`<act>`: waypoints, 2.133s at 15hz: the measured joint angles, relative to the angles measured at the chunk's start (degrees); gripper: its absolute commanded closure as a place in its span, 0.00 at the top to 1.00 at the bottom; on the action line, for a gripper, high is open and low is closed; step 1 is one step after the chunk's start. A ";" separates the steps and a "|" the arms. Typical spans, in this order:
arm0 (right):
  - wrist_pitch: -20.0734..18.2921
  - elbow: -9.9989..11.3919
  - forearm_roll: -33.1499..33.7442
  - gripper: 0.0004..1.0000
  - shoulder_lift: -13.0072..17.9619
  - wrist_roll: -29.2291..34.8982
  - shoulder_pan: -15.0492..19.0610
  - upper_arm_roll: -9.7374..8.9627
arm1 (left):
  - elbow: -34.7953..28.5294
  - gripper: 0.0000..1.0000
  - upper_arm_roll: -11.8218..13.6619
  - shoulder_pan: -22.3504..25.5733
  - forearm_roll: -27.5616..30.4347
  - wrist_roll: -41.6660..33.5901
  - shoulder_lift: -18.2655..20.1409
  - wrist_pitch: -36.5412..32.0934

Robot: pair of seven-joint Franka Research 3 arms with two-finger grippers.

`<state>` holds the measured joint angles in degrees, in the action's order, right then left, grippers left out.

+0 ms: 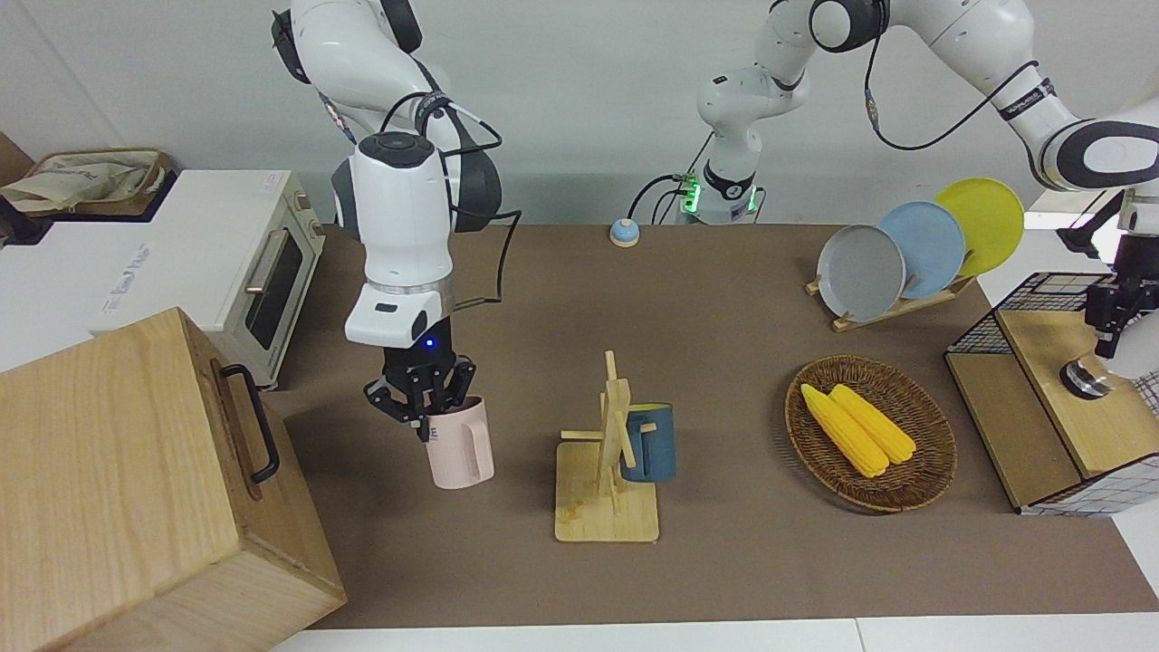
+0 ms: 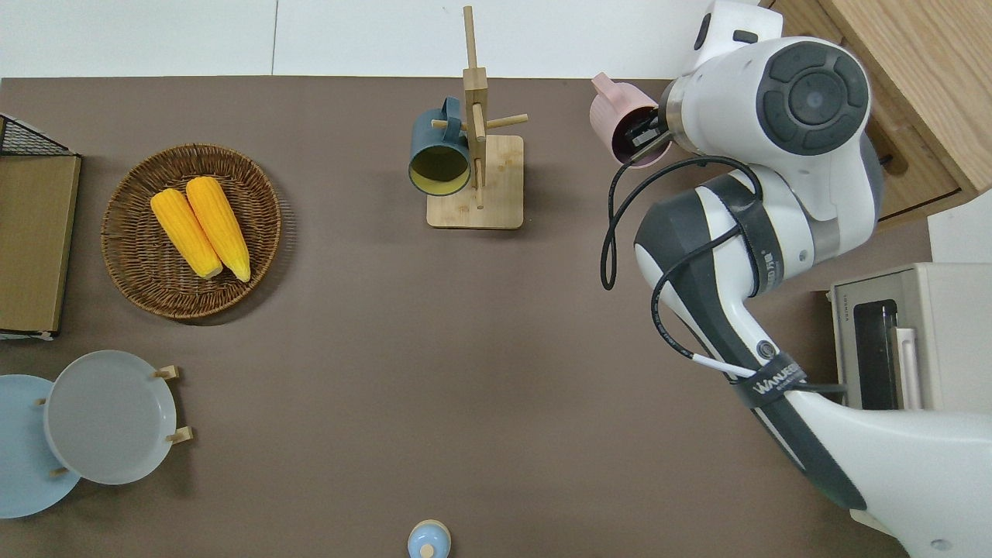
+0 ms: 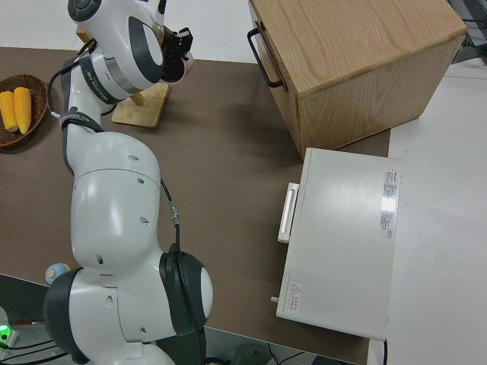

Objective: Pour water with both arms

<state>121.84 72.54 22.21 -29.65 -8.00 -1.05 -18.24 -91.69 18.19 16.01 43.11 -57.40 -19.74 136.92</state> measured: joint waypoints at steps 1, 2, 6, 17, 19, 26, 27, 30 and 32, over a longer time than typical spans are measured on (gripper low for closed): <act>-0.76 0.00 0.00 0.00 0.00 0.00 0.16 0.00 | 0.09 0.03 -0.08 -0.03 -0.11 0.43 -0.02 0.00; -1.65 -0.01 -0.12 0.00 0.00 0.00 0.53 -0.02 | 0.31 0.03 -0.23 -0.05 -0.57 1.15 -0.03 -0.14; -8.67 -0.46 -0.72 0.00 0.38 -1.18 1.82 -0.12 | 4.02 0.03 -0.41 -0.07 -6.95 7.88 0.00 -4.67; -28.47 4.50 -16.06 0.00 2.91 16.53 0.47 -2.87 | 10.32 0.03 -2.14 -0.89 -25.30 26.41 8.53 -19.38; -28.65 5.74 -16.70 0.00 2.91 23.45 -0.69 -4.60 | 10.07 0.03 -3.94 -1.25 -28.49 30.36 10.58 -21.42; -27.97 7.47 -21.86 0.00 1.77 45.71 -9.56 -5.46 | 1.77 0.03 -9.88 -1.60 -32.98 38.78 17.35 -22.03; -26.79 7.50 -22.10 0.00 1.03 48.27 -10.89 -5.47 | 0.08 0.03 -10.43 -1.59 -33.01 39.58 18.40 -21.85; -21.55 7.48 -24.33 0.00 -1.69 54.71 -14.44 -5.45 | -5.35 0.03 -13.16 -1.57 -34.99 43.37 21.92 -20.18; -18.85 6.85 -25.90 0.00 -3.51 58.45 -16.26 -5.44 | -10.54 0.03 -16.75 -1.64 -36.73 47.94 25.09 -17.44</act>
<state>102.99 79.40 -3.68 -33.17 50.45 -17.31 -23.68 -102.24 1.44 14.37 6.37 -9.46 5.36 119.48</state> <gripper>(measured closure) 0.921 0.370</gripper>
